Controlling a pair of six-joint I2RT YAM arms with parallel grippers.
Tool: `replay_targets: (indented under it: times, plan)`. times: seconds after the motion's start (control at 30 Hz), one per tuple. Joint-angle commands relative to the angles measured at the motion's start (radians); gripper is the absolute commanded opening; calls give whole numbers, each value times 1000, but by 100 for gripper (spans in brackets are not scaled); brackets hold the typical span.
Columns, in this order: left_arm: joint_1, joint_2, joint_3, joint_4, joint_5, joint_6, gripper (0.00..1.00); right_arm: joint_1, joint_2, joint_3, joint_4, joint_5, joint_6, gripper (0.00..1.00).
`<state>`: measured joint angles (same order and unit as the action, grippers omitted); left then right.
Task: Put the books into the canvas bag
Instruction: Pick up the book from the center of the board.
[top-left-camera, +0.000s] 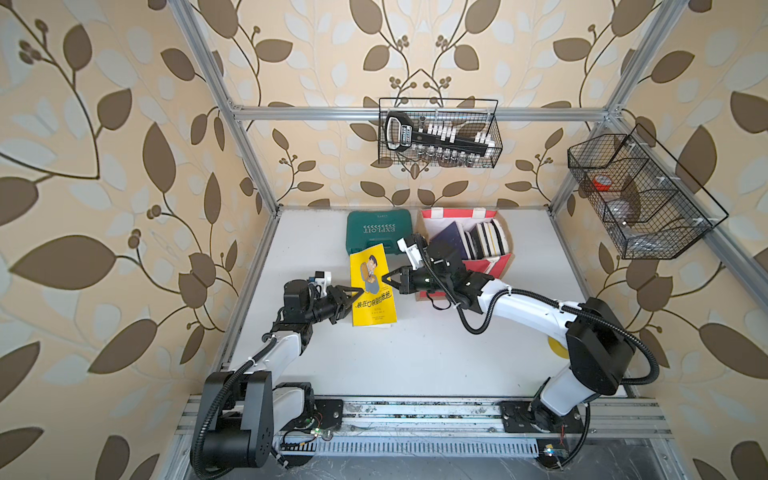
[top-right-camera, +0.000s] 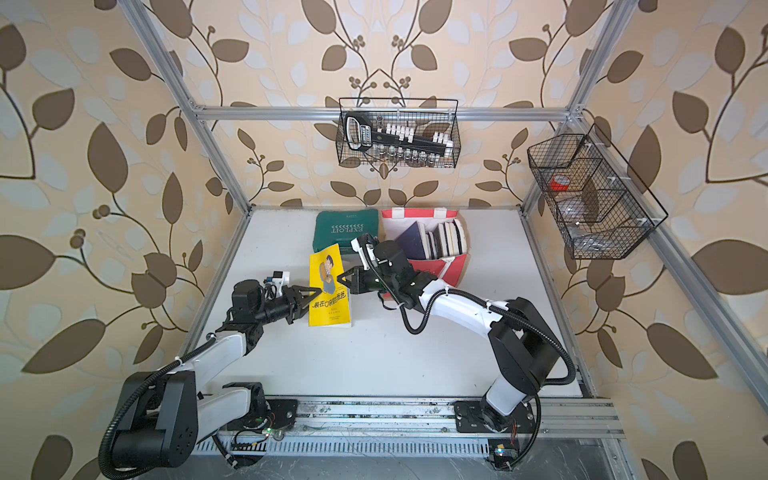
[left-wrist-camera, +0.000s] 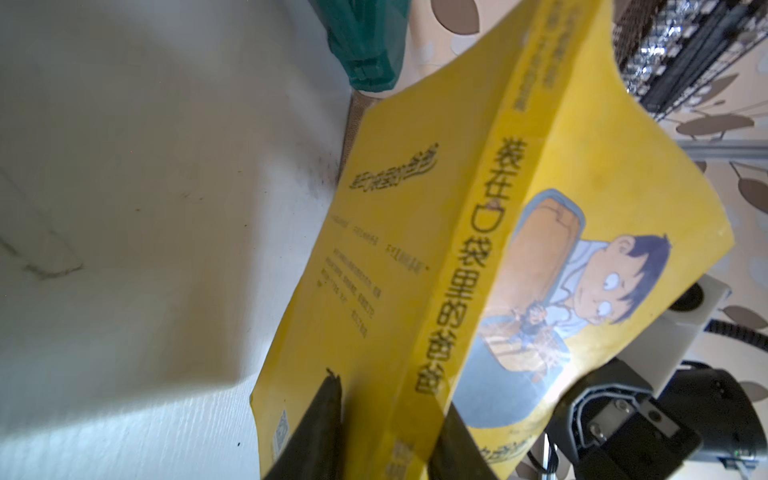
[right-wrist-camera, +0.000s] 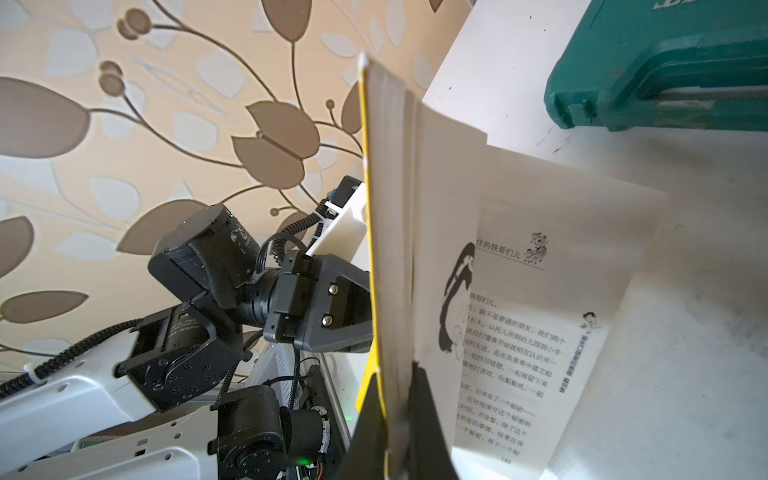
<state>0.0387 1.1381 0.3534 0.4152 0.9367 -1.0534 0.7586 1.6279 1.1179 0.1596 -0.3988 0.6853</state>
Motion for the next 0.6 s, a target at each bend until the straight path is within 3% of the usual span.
replay_targets:
  times: [0.0,0.23,0.3,0.37,0.47,0.57]
  plan:
    - [-19,-32,98,59,113,-20,24,21,-36,-15,-1,-15,-57,0]
    - [-19,-43,252,-145,191,102,6,-7,-59,-40,-19,-4,-79,5]
    - [-19,-52,327,-290,220,187,0,-16,-75,-47,-23,-10,-89,14]
    - [-19,-62,416,-458,247,322,0,-27,-102,-53,-26,-25,-106,27]
    - [-39,-69,541,-699,238,511,0,-48,-138,-49,-47,-83,-150,54]
    - [-54,-79,523,-569,289,439,0,-62,-175,-30,-113,-101,-201,64]
